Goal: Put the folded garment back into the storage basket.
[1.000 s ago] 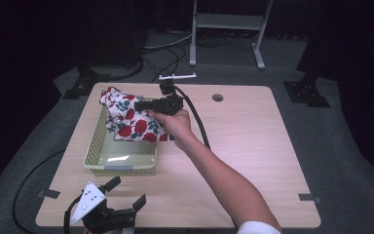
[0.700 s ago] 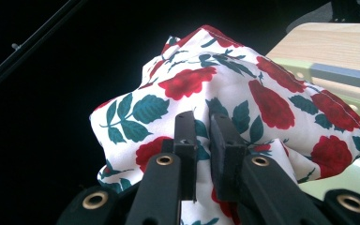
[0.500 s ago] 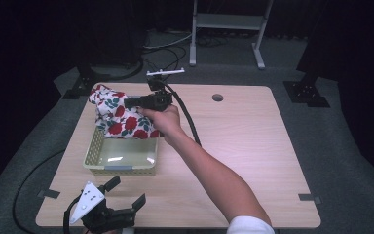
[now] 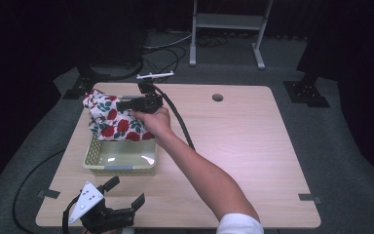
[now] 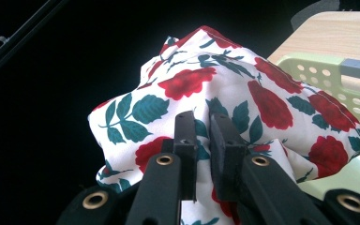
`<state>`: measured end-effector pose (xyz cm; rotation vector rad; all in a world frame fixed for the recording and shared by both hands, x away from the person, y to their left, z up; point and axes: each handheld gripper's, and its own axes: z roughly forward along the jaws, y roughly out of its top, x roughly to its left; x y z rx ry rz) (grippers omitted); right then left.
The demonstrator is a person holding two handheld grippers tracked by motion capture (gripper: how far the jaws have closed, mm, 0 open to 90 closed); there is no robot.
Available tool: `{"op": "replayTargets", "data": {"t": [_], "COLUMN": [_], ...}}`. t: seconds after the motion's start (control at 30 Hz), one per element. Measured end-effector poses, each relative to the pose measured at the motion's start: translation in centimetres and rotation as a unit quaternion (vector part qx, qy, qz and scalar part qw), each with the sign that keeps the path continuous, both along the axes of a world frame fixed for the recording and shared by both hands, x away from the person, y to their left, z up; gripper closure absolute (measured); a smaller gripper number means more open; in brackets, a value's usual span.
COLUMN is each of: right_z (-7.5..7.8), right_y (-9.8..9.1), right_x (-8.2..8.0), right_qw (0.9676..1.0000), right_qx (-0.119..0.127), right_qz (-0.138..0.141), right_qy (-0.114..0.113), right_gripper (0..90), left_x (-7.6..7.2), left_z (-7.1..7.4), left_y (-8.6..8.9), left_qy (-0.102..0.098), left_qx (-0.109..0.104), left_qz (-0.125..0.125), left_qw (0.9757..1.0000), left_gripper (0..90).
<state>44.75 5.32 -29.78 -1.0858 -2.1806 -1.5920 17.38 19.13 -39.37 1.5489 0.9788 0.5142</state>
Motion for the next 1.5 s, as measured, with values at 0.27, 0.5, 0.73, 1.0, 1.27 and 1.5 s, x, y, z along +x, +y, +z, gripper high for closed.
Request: {"op": "replayTargets", "data": {"t": [0.27,0.5,0.73,1.0,1.27,1.5], "right_z": [-1.6,-2.7,-3.5,-4.4,-4.9,-5.4], "right_y": [0.5,0.7,0.7,0.7,0.6,0.7], "right_x": [0.4,0.7,0.9,1.1,1.2,1.2], "right_qw": [0.9998,0.9996,0.9994,0.9988,0.9985,0.9983], "right_qx": [-0.007,-0.01,-0.008,-0.013,-0.015,-0.019], "right_qz": [-0.013,-0.017,-0.022,-0.03,-0.037,-0.039], "right_qy": [0.01,0.018,0.027,0.036,0.038,0.04], "right_gripper": [82.0,81.9,81.9,81.9,81.9,81.8], "left_x": [0.0,0.0,0.0,0.0,0.0,0.0], "left_z": [0.0,0.0,0.0,0.0,0.0,0.0], "left_y": [0.0,0.0,0.1,0.1,0.0,0.1], "left_qy": [0.0,0.001,0.001,0.001,0.001,0.001], "left_qx": [-0.001,-0.002,-0.002,-0.004,-0.002,-0.003], "left_qz": [0.0,0.001,0.001,0.003,0.001,0.002], "left_qw": [1.0,1.0,1.0,1.0,1.0,1.0], "left_gripper": [0.0,0.0,0.0,0.0,0.0,0.0]}}
